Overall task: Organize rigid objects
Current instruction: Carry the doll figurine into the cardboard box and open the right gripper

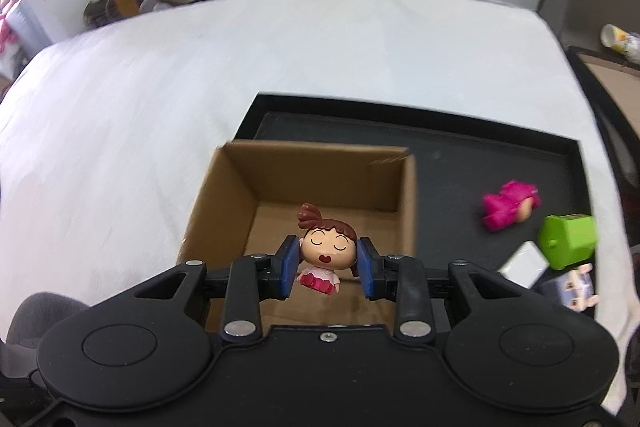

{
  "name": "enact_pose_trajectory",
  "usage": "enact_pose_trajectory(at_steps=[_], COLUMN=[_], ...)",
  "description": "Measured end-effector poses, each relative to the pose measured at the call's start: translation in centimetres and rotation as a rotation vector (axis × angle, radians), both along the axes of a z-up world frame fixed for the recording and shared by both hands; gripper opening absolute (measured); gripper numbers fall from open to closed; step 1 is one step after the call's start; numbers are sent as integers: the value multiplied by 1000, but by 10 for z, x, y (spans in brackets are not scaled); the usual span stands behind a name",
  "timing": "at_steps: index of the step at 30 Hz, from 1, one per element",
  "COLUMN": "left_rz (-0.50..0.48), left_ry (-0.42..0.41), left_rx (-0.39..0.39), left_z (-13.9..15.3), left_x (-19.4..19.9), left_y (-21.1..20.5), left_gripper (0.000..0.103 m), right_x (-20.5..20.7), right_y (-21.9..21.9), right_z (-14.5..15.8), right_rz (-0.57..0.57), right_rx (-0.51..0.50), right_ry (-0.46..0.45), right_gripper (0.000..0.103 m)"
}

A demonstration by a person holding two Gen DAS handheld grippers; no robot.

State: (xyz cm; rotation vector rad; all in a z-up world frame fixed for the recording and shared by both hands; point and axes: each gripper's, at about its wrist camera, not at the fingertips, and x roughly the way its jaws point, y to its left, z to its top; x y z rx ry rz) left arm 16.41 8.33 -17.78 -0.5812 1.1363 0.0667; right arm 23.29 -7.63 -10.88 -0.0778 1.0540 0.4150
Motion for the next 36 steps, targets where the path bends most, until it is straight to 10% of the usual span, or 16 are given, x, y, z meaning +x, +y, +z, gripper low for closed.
enact_pose_trajectory(at_steps=[36], left_rz=[-3], left_ry=[-8], left_rx=[-19], left_z=[0], left_x=[0], left_y=[5], left_gripper=[22], right_x=[10], right_y=[35], right_z=[-39], right_rz=[48], right_rx=[-4], right_ry=[40], right_gripper=[42])
